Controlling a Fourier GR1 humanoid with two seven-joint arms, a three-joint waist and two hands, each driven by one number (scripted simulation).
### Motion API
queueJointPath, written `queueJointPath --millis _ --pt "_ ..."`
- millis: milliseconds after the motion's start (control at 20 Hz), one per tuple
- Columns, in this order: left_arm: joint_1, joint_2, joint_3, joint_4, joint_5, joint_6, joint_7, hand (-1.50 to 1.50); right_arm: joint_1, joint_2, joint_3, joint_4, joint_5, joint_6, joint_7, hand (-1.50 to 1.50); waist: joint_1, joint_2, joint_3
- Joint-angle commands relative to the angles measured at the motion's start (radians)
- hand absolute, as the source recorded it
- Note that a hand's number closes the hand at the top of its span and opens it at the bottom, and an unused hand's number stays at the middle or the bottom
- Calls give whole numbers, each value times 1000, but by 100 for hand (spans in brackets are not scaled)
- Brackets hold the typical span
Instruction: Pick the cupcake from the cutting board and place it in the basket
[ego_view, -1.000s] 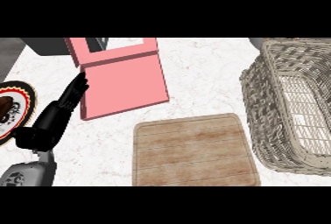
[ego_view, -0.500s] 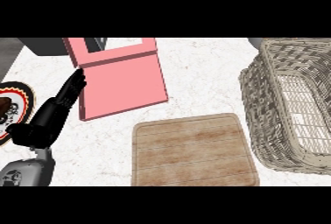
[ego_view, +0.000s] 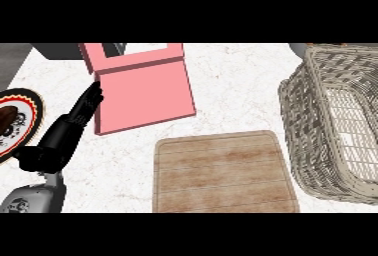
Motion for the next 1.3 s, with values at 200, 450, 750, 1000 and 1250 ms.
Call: queueJointPath --millis 200,450,750,1000,1250 --pt "-35 8 2 -1 17 -21 20 0 -143 53 -183 -248 -162 91 246 150 35 11 -1" --pt "-29 -12 -22 27 -1 -17 -4 0 -298 121 -284 -193 -213 91 361 150 38 13 -1" --pt "-15 -16 -20 37 -2 -17 -29 0 -484 98 -464 -56 -326 148 475 150 45 10 3" --pt "-19 -6 -12 29 9 -29 -22 0 -612 49 -584 42 -485 229 512 150 40 5 5" --pt "29 -20 -21 18 -15 -10 -55 0 -685 -21 -793 276 -816 298 313 150 26 2 6"
